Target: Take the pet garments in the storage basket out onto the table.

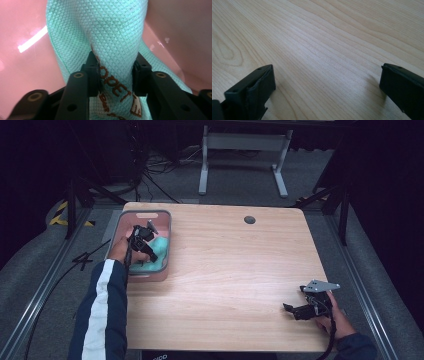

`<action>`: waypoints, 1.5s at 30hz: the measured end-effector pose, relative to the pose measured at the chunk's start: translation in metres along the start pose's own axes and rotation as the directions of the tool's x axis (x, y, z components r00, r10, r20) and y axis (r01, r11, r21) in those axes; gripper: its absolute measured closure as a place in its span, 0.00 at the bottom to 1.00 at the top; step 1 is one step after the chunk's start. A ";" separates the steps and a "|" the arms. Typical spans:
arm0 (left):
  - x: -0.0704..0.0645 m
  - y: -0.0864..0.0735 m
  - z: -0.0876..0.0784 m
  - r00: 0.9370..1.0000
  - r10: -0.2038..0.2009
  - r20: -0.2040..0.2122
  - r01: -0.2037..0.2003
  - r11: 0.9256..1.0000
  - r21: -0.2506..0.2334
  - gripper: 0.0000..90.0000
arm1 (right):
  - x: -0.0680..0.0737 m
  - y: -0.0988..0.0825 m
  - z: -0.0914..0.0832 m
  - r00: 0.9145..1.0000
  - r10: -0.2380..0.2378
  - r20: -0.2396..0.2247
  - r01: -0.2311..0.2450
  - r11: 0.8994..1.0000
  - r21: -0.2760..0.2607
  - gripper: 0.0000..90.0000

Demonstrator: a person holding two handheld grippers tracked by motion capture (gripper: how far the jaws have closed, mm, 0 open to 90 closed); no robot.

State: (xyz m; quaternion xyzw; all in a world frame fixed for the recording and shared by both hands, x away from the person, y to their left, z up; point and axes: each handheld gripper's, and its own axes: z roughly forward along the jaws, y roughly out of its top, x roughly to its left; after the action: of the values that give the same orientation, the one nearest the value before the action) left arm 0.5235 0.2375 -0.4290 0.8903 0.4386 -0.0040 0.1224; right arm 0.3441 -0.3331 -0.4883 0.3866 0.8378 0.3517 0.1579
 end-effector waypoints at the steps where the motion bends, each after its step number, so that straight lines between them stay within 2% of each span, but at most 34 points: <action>1: 0.000 0.000 -0.001 1.000 -0.002 -0.009 0.002 1.000 -0.009 0.77 | 0.000 0.000 0.000 1.000 0.000 0.000 0.000 1.000 0.000 0.01; 2: 0.000 -0.001 -0.002 0.999 -0.023 -0.028 0.022 1.000 -0.022 0.77 | 0.000 0.000 0.000 1.000 0.000 0.000 0.000 1.000 0.000 0.01; 5: 0.003 -0.004 -0.012 0.998 -0.023 -0.064 0.018 0.997 -0.073 0.79 | 0.000 0.000 0.000 1.000 0.000 0.000 0.000 1.000 0.000 0.01; 6: 0.003 -0.007 -0.017 0.998 -0.043 -0.055 0.037 0.994 -0.104 0.79 | 0.000 0.000 0.000 1.000 0.000 0.000 0.000 1.000 0.000 0.01; 7: 0.004 -0.008 -0.020 0.998 -0.034 -0.056 0.028 0.993 -0.116 0.79 | 0.000 0.000 0.000 1.000 0.000 0.000 0.000 1.000 0.000 0.01; 8: 0.005 -0.010 -0.025 0.996 -0.050 -0.068 0.039 0.988 -0.147 0.80 | 0.000 0.000 0.000 1.000 0.000 0.000 0.000 1.000 0.000 0.01; 9: 0.007 -0.012 -0.029 0.996 -0.047 -0.073 0.034 0.986 -0.162 0.80 | 0.000 0.000 0.000 1.000 0.000 0.000 0.000 1.000 0.000 0.01; 10: 0.008 -0.015 -0.034 0.997 -0.056 -0.054 0.044 0.980 -0.196 0.80 | 0.000 0.000 0.000 1.000 0.000 0.000 0.000 1.000 0.000 0.01; 13: 0.009 -0.021 -0.045 0.996 -0.058 -0.060 0.042 0.968 -0.248 0.80 | 0.000 0.000 0.000 1.000 0.000 0.000 0.000 1.000 0.000 0.01; 14: 0.008 -0.023 -0.048 0.996 -0.068 -0.051 0.052 0.962 -0.269 0.80 | 0.000 0.000 0.000 1.000 0.000 0.000 0.000 1.000 0.000 0.01; 15: 0.007 -0.024 -0.052 0.996 -0.070 -0.054 0.052 0.958 -0.283 0.80 | 0.000 0.000 0.000 1.000 0.000 0.000 0.000 1.000 0.000 0.01; 16: 0.006 -0.027 -0.057 0.995 -0.077 -0.065 0.053 0.950 -0.306 0.80 | 0.000 0.000 0.000 1.000 0.000 0.000 0.000 1.000 0.000 0.01; 19: 0.005 -0.030 -0.067 0.994 -0.076 -0.077 0.045 0.938 -0.344 0.80 | 0.000 0.000 0.000 1.000 0.000 0.000 0.000 1.000 0.000 0.01; 20: 0.005 -0.031 -0.070 0.993 -0.084 -0.080 0.050 0.931 -0.362 0.80 | 0.000 0.000 0.000 1.000 -0.003 -0.001 0.003 1.000 0.000 0.01; 22: 0.003 -0.034 -0.078 0.993 -0.072 -0.093 0.029 0.915 -0.402 0.80 | 0.000 -0.001 -0.001 1.000 -0.005 -0.004 0.005 1.000 0.002 0.01; 23: 0.003 -0.034 -0.078 0.993 -0.072 -0.093 0.029 0.915 -0.402 0.80 | 0.000 -0.001 -0.001 1.000 -0.005 -0.004 0.005 1.000 0.002 0.01; 24: 0.001 -0.035 -0.081 0.993 -0.074 -0.097 0.027 0.910 -0.413 0.80 | 0.000 -0.001 -0.001 1.000 -0.007 -0.004 0.007 1.000 0.002 0.01; 25: 0.000 -0.037 -0.084 0.993 -0.076 -0.089 0.031 0.903 -0.428 0.80 | 0.000 -0.001 -0.001 1.000 -0.007 -0.004 0.007 1.000 0.002 0.01; 26: -0.003 -0.039 -0.089 0.992 -0.077 -0.101 0.024 0.894 -0.448 0.80 | 0.000 -0.001 -0.001 1.000 -0.007 -0.004 0.007 1.000 0.003 0.01; 27: -0.003 -0.039 -0.089 0.992 -0.077 -0.101 0.024 0.894 -0.448 0.80 | 0.000 -0.001 -0.001 1.000 -0.007 -0.004 0.007 1.000 0.003 0.01; 29: -0.005 -0.040 -0.094 0.993 -0.079 -0.093 0.027 0.886 -0.463 0.80 | 0.000 -0.001 -0.001 1.000 -0.007 -0.004 0.007 1.000 0.002 0.01; 30: -0.008 -0.041 -0.100 0.990 -0.082 -0.112 0.020 0.881 -0.473 0.80 | 0.000 -0.001 -0.001 1.000 -0.007 -0.004 0.007 1.000 0.003 0.01; 32: -0.009 -0.041 -0.103 0.991 -0.073 -0.112 0.011 0.878 -0.478 0.80 | 0.000 -0.001 -0.001 1.000 -0.007 -0.004 0.007 1.000 0.002 0.01; 34: -0.012 -0.042 -0.108 0.993 -0.059 -0.105 0.000 0.869 -0.495 0.80 | 0.000 -0.001 -0.001 1.000 -0.007 -0.004 0.007 1.000 0.002 0.01; 37: -0.020 -0.043 -0.116 0.993 -0.040 -0.107 -0.020 0.860 -0.510 0.80 | 0.000 -0.001 -0.001 1.000 -0.007 -0.004 0.007 1.000 0.002 0.01; 40: -0.023 -0.043 -0.119 0.994 -0.031 -0.109 -0.030 0.857 -0.515 0.80 | 0.000 -0.001 -0.001 1.000 -0.007 -0.004 0.007 1.000 0.002 0.01; 41: -0.027 -0.044 -0.123 0.994 -0.017 -0.112 -0.045 0.849 -0.527 0.80 | 0.000 -0.001 -0.001 1.000 -0.007 -0.004 0.007 1.000 0.002 0.01; 42: -0.027 -0.044 -0.123 0.994 -0.017 -0.112 -0.045 0.849 -0.527 0.80 | 0.000 -0.001 -0.001 1.000 -0.007 -0.004 0.007 1.000 0.002 0.01; 45: -0.034 -0.045 -0.127 0.994 -0.005 -0.106 -0.054 0.837 -0.544 0.80 | 0.000 -0.001 -0.001 1.000 -0.007 -0.004 0.007 1.000 0.002 0.01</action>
State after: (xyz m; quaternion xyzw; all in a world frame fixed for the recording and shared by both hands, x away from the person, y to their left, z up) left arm 0.4545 0.2655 -0.3112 0.8229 0.4161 0.1687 0.3482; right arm 0.3426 -0.3338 -0.4883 0.3833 0.8398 0.3509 0.1569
